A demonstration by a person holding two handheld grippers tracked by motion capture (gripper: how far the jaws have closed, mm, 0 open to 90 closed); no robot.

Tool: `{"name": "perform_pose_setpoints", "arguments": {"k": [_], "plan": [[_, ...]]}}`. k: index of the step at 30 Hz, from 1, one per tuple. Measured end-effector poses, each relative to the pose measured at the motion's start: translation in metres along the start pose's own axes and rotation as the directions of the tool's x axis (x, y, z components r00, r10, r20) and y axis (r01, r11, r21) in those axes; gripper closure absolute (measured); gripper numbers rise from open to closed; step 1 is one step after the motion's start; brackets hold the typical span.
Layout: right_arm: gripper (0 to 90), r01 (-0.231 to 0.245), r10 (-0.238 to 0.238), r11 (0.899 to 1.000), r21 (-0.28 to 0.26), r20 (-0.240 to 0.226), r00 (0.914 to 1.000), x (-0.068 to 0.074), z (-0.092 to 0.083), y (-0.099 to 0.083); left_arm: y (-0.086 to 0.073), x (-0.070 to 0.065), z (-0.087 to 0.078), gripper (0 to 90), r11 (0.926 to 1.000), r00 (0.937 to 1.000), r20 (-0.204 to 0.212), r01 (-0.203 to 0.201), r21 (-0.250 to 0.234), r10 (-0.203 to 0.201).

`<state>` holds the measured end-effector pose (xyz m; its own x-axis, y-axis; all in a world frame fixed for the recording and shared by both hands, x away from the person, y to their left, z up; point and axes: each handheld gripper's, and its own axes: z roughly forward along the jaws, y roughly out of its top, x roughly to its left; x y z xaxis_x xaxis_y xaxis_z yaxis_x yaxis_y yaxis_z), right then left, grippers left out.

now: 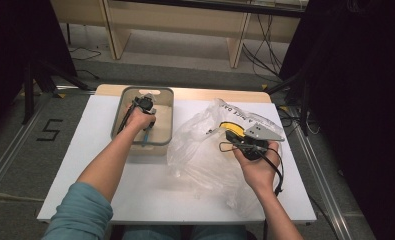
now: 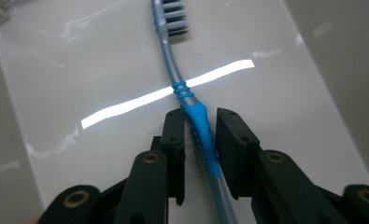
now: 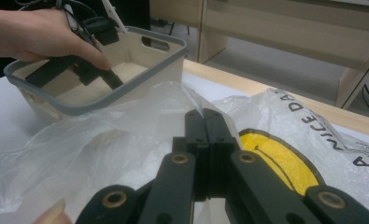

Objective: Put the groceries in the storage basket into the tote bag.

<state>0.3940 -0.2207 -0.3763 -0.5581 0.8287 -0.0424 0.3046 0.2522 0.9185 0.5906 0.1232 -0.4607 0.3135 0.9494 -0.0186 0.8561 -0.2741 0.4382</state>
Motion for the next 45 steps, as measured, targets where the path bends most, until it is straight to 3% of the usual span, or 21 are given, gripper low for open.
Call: {"name": "perform_pose_setpoints", "arguments": {"k": [7,23,34,45], "plan": [[90.0,0.003,-0.003,1.0,0.003,0.001,1.0,-0.0013,-0.0002,-0.0003,-0.0004,0.0011,-0.0007,79.1,0.9999,1.0,-0.005,0.008,0.011,-0.008],[90.0,0.003,-0.003,1.0,0.0,-0.004,1.0,-0.0016,0.0001,-0.0007,0.0005,-0.0051,-0.003,80.6,0.9972,0.9974,-0.04,-0.058,0.046,0.06],[90.0,0.002,-0.002,1.0,0.001,-0.007,1.0,-0.0023,-0.0004,-0.0007,-0.0005,-0.0001,-0.0038,80.7,0.998,0.9985,-0.009,-0.053,0.035,0.054],[90.0,0.004,-0.004,1.0,0.004,-0.008,1.0,-0.0017,0.0006,-0.0016,-0.0022,0.0042,-0.0057,80.6,0.9986,0.9986,-0.026,-0.046,0.027,0.047]]}}
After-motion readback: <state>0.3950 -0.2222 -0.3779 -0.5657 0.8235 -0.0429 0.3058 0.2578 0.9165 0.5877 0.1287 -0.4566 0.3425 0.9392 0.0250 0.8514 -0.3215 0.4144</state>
